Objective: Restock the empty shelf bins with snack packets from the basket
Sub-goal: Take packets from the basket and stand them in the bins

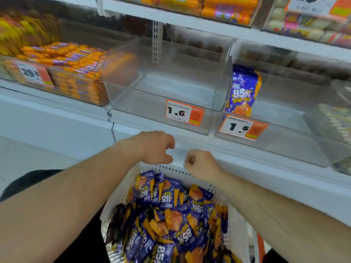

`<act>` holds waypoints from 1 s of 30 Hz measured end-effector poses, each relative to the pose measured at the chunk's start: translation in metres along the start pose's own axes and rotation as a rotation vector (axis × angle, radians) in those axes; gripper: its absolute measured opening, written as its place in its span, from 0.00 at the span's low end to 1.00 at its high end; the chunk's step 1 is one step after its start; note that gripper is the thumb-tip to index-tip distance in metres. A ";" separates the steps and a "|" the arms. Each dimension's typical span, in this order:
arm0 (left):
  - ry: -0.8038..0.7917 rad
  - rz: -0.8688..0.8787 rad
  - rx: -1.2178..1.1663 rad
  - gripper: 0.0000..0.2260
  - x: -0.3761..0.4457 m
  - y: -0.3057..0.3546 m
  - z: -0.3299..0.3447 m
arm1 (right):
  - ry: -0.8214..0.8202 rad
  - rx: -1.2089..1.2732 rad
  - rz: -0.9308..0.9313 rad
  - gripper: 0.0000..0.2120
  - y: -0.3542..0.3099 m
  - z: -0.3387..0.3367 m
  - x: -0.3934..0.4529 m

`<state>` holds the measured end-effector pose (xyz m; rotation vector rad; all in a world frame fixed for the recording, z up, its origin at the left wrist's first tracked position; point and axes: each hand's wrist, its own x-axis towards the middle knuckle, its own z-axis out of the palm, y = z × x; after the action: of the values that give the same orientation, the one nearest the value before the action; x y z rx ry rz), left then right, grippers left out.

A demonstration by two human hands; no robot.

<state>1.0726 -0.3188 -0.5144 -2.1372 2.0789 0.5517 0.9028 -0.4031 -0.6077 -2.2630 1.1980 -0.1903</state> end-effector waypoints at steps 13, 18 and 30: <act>-0.256 0.087 -0.130 0.26 0.002 0.004 0.007 | -0.141 0.340 0.827 0.18 0.028 0.158 -0.008; -0.238 0.094 -0.133 0.26 0.001 0.004 0.003 | -0.178 0.381 0.842 0.09 0.019 0.156 0.003; -0.202 0.083 -0.151 0.28 0.007 0.006 0.013 | -0.393 -0.057 0.260 0.07 -0.014 0.003 0.014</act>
<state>1.0643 -0.3216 -0.5275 -1.9796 2.0812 0.9217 0.9227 -0.4067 -0.6047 -2.0385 1.2724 0.3751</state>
